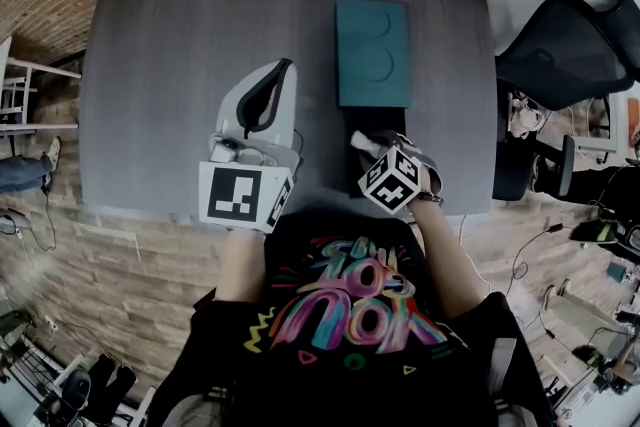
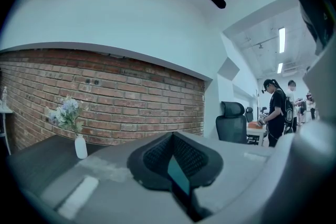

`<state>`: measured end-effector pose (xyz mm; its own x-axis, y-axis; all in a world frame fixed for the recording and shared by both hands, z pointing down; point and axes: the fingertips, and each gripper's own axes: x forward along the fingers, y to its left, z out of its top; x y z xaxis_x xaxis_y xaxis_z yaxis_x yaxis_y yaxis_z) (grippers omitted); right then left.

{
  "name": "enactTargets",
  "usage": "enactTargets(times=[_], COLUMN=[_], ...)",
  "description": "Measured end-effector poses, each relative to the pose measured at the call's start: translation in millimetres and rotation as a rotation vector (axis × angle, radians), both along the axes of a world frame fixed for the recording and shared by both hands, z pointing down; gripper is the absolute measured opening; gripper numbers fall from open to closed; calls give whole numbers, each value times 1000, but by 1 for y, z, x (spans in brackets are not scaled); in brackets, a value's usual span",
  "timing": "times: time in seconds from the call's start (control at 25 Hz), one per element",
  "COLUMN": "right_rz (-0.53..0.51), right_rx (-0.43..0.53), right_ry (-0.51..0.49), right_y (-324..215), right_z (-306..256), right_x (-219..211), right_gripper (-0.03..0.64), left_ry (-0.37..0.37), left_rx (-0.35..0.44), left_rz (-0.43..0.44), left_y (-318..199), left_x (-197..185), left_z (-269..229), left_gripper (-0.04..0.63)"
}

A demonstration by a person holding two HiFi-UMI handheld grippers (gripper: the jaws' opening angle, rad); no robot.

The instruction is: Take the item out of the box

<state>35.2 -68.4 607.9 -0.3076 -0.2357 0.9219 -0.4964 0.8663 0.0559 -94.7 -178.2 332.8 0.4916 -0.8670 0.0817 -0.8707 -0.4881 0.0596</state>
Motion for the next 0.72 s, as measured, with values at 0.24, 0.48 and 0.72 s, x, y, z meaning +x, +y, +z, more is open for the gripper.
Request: enactTargets(times=[0.24,0.48,0.72], right_rz=[29,68,121], right_rx=[3,30,52], right_ry=[-37,-77,-130], right_y=[-3,-12,-20], right_z=[-4,-13,-28], right_x=[0,4,9], right_gripper=[130,129,129], left_ry=[-6,-8,-14], left_rx=[5,2,3], left_rz=[-1,-3,1], left_y=[0,-2,-5], left_x=[0,1,4], left_z=[-1,-1,0], left_gripper=[0,0,0])
